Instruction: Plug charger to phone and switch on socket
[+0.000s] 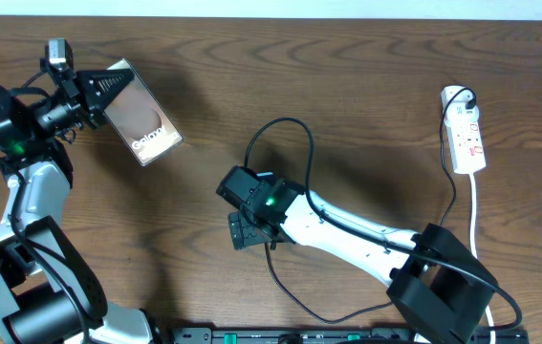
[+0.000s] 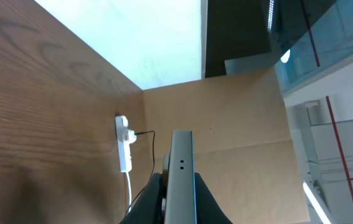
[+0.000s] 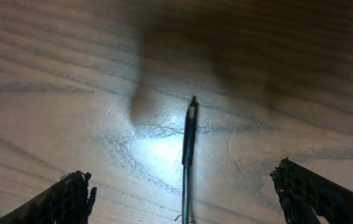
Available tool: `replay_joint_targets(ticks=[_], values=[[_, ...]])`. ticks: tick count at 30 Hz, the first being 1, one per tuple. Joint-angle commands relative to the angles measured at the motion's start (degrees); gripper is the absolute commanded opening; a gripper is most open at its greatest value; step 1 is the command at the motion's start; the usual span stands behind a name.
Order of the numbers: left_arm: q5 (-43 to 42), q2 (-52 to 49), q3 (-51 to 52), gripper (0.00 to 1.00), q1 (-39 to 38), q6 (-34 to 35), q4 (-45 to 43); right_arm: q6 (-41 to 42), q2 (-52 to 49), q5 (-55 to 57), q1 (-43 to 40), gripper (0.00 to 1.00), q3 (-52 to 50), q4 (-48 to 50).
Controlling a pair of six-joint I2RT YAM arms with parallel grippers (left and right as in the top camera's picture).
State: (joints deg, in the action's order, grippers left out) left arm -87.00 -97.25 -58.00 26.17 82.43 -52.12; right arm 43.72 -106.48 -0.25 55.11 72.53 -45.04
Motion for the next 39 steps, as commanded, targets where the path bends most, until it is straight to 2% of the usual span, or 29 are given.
replay_joint_targets(ticks=[1, 7, 13, 20, 22, 23, 25, 39], values=[[-1.2, 1.0, -1.5, 0.07, 0.2, -0.4, -0.5, 3.5, -0.5, 3.6, 0.4, 0.92, -0.9, 0.2], [-2.4, 1.0, -1.5, 0.07, 0.2, -0.4, -0.5, 4.9, -0.5, 3.8, 0.5, 0.89, -2.8, 2.5], [-2.6, 1.0, -1.5, 0.08, 0.2, -0.4, -0.5, 9.1, -0.5, 4.2, 0.5, 0.93, -7.4, 6.4], [-2.6, 1.0, -1.5, 0.07, 0.2, -0.3, -0.5, 9.4, -0.5, 4.3, 0.5, 0.93, -8.2, 7.9], [-2.6, 1.0, -1.5, 0.07, 0.2, -0.4, -0.5, 9.4, -0.5, 4.3, 0.5, 0.9, -8.2, 8.3], [-2.6, 1.0, -1.5, 0.07, 0.2, -0.4, -0.5, 9.4, -0.5, 4.6, 0.5, 0.81, -8.2, 8.6], [-2.6, 1.0, -1.5, 0.07, 0.2, -0.4, -0.5, 9.4, -0.5, 4.6, 0.5, 0.74, -8.2, 9.1], [-2.6, 1.0, -1.5, 0.07, 0.2, -0.4, -0.5, 9.3, -3.2, 3.9, 0.4, 0.67, -8.2, 10.8]])
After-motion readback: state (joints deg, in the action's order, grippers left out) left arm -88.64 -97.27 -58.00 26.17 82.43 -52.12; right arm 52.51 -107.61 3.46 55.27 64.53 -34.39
